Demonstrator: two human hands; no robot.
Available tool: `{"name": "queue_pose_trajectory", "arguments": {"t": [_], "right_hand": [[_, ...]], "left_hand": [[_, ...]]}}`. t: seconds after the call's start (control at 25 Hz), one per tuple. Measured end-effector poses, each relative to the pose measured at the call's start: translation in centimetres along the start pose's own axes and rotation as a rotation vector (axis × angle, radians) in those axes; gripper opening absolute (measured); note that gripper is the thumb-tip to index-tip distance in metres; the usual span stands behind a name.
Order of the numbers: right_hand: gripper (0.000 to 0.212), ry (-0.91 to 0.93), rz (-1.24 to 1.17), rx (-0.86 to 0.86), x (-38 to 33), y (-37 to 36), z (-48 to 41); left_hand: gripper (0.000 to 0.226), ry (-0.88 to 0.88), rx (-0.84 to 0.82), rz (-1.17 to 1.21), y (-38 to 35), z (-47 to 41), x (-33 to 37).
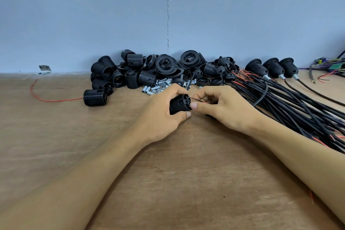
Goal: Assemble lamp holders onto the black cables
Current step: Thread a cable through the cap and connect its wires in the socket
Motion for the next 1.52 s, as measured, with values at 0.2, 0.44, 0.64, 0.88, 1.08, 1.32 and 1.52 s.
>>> {"name": "queue_pose_trajectory", "arguments": {"t": [0.2, 0.44, 0.64, 0.88, 1.08, 1.32, 1.52], "right_hand": [[0.016, -0.014, 0.007, -0.006, 0.2, -0.2, 0.0], [0.008, -0.025, -0.036, 0.003, 0.0, -0.2, 0.0], [0.009, -0.024, -0.011, 0.037, -0.1, 0.0, 0.2], [0.011, 0.026, 0.227, 0.159, -1.0, -0.5, 0.3], [0.007, 0.063, 0.315, 0.16, -1.5, -0.4, 0.4], [0.007, 0.018, 0.266, 0.143, -1.3, -0.4, 0.4], [0.015, -0.042, 0.116, 0.141, -0.9, 0.4, 0.4]], "left_hand": [[0.035, -0.009, -0.007, -0.016, 0.0, 0.0, 0.0], [0.04, 0.043, 0.012, 0.074, 0.3, -0.3, -0.1], [0.042, 0.054, 0.017, 0.113, 0.4, -0.5, -0.3], [0.041, 0.055, 0.058, 0.111, 0.3, -0.4, -0.2], [0.04, 0.034, 0.053, 0.059, 0.2, -0.4, -0.1], [0.039, 0.023, 0.065, 0.0, 0.2, -0.3, -0.2], [0.039, 0.039, 0.061, 0.029, 0.2, -0.4, -0.4]]}}
Point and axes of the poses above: each hand's wrist, its own z-axis away from the middle knuckle, its own y-axis out of the back of the hand, x = y × z, the point moved 3 cm from there along -z, towards the middle knuckle, and after that the axes turned 11 degrees about z, right-handed, at the moved point
